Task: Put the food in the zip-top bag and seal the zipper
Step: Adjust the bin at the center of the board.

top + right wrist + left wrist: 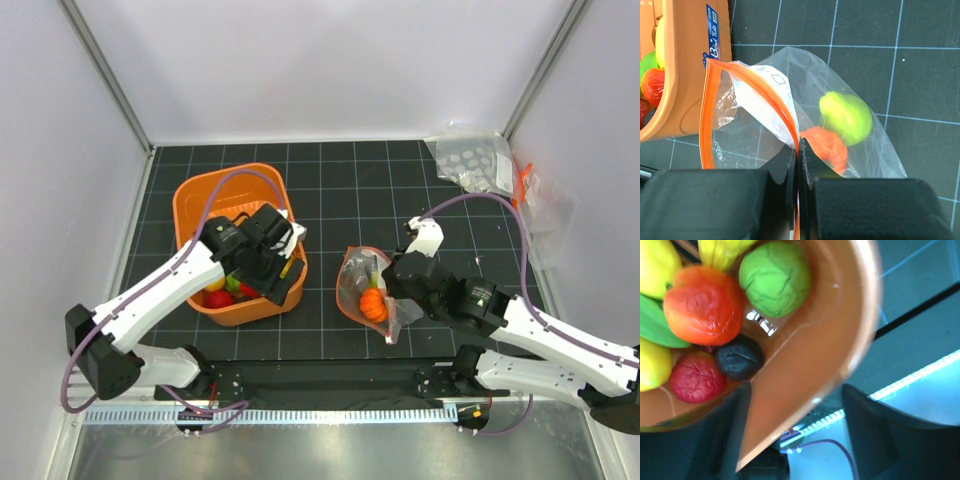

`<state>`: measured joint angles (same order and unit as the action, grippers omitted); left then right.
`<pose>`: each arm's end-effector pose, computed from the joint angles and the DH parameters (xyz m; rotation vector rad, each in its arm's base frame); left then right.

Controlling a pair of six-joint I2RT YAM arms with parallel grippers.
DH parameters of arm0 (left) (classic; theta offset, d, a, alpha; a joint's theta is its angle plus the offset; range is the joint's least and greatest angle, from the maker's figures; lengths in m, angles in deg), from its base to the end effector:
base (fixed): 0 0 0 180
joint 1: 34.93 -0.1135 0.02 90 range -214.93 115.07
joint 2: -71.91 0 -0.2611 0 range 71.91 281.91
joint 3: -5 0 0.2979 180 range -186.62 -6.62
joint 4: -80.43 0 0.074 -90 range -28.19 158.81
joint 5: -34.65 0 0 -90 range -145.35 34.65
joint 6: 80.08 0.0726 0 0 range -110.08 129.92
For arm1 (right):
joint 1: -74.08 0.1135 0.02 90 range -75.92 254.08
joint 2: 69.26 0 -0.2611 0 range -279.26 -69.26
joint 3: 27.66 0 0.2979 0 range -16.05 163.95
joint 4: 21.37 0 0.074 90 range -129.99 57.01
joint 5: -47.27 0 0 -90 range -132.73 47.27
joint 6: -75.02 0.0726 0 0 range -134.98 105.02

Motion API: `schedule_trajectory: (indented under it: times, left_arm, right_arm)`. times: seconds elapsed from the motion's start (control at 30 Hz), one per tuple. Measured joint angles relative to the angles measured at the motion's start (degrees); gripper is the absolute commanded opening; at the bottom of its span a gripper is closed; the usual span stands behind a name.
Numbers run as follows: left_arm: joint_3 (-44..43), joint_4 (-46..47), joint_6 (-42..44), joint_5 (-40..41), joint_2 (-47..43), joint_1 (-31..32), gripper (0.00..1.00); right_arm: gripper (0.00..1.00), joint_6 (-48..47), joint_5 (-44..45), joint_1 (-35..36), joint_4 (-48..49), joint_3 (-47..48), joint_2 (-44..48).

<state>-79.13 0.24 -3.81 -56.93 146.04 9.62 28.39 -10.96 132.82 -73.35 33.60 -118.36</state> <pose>0.2064 -0.2060 0.2785 0.7613 2.7361 -0.2757 0.1596 0.1892 0.2867 -0.0036 2.1736 0.3992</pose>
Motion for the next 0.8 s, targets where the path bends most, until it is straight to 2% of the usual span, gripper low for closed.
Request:
schedule_trajectory:
  times: [0.03, 0.1, 0.13, 0.17, 0.2, 0.23, 0.27, 0.3, 0.43, 0.53, 0.63, 0.8]
  left_arm:
    - [0.33, -0.24, -0.94, 0.39, 0.92, 0.00, 0.46]
    - [1.20, -0.46, -2.47, -0.83, 2.32, 0.00, 0.35]
    - [1.73, -0.09, -2.73, -0.87, 2.43, 0.15, 0.26]
    - [1.79, 0.15, -2.69, -1.70, 2.32, 0.22, 0.24]
    - [1.73, 1.20, -2.40, -2.56, 2.05, 0.24, 0.06]
    - [1.42, 2.12, -2.75, -3.06, 2.01, 0.26, 0.03]
    - [0.59, 3.06, -2.62, -4.04, 2.03, 0.37, 0.06]
    - [-0.63, 4.42, -3.15, -4.33, 2.12, 0.42, 0.01]
    - [-8.90, 3.08, -15.13, -6.32, 3.32, -0.66, 0.00]
    - [-16.26, 2.95, -19.89, -8.07, 7.06, -0.59, 0.00]
    - [-23.10, 6.84, -21.88, -10.32, 12.26, -0.94, 0.00]
    - [-25.55, 13.27, -23.17, -10.97, 16.02, -3.06, 0.00]
  right_arm:
    - [0.01, 0.00, 0.00, 0.00, 0.00, 0.00, 0.09]
    - [0.01, 0.00, 0.00, 0.00, 0.00, 0.00, 0.26]
    - [0.01, 0.00, 0.00, 0.00, 0.00, 0.00, 0.39]
    - [0.01, 0.00, 0.00, 0.00, -0.02, 0.00, 0.57]
    - [0.01, 0.00, 0.00, 0.00, 0.00, 0.00, 0.66]
    - [0.01, 0.00, 0.00, 0.00, 0.00, 0.00, 0.76]
    - [0.01, 0.02, 0.00, 0.00, 0.00, -0.02, 0.83]
    - [0.01, 0.02, 0.00, 0.00, 0.00, -0.02, 0.85]
    - [0.01, 0.04, -0.04, 0.00, 0.00, -0.11, 0.87]
    - [0.01, 0.09, -0.20, 0.00, 0.07, -0.37, 1.01]
    - [0.01, 0.13, -0.48, 0.00, 0.04, -0.70, 1.38]
    - [0.01, 0.13, -0.68, 0.00, 0.02, -0.76, 1.62]
